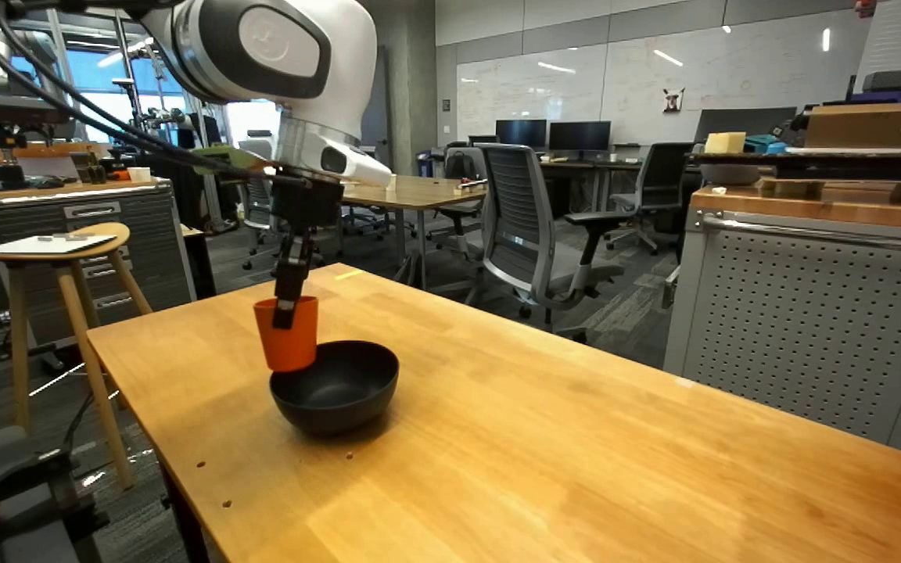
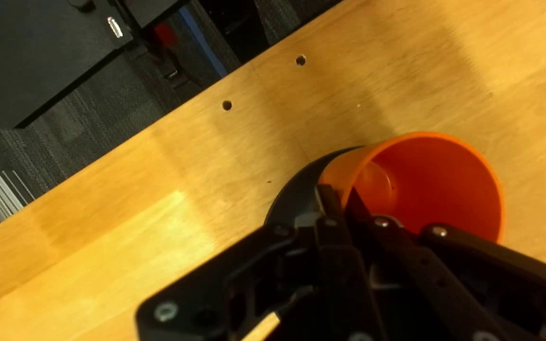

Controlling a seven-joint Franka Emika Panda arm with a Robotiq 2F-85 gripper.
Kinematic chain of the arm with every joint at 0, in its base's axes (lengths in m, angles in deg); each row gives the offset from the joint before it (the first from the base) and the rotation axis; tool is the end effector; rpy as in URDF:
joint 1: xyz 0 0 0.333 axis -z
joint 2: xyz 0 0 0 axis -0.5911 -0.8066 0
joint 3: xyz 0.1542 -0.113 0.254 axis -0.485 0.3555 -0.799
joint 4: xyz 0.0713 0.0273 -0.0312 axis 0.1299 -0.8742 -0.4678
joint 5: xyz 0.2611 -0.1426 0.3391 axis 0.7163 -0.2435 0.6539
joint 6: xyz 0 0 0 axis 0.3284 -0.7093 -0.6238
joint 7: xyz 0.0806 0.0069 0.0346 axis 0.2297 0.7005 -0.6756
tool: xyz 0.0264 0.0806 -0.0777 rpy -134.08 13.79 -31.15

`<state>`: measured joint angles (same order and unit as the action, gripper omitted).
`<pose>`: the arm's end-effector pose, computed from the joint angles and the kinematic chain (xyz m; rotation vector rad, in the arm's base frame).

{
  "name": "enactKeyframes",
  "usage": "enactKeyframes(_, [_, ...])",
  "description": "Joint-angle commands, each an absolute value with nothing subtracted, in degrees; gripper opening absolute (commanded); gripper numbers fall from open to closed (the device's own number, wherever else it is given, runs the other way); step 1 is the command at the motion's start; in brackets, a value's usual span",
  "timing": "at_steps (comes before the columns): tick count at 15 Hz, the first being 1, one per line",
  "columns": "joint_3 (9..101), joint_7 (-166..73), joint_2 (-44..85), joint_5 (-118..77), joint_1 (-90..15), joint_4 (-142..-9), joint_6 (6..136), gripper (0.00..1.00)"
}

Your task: Put the orange cup in the black bowl

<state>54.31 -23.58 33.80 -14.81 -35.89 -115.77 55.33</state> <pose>0.5170 -0.0299 0.2489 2.9523 -0.8647 -0.4648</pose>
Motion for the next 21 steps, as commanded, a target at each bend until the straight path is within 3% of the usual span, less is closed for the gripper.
enactKeyframes(1, [53.52,-23.60,27.64,-15.20,-36.16,-112.42,57.15,0.05])
enactKeyframes(8, [55.40,-23.82,19.06,-14.79,-35.91,-106.55,60.05,0.05])
enactKeyframes(9, [55.49,-24.08,18.56,-14.41,-35.88,-105.82,59.62,0.31])
enactKeyframes(11, [55.40,-24.19,19.42,-14.32,-36.19,-105.81,59.17,0.38])
enactKeyframes(16, [54.00,-24.88,32.41,-21.11,-39.65,-109.48,55.03,0.77])
enactKeyframes(19, [50.89,-28.79,38.79,-24.36,-41.13,-107.51,44.97,1.00])
enactKeyframes(21, [48.13,-31.66,42.36,-24.28,-42.28,-105.58,37.51,1.00])
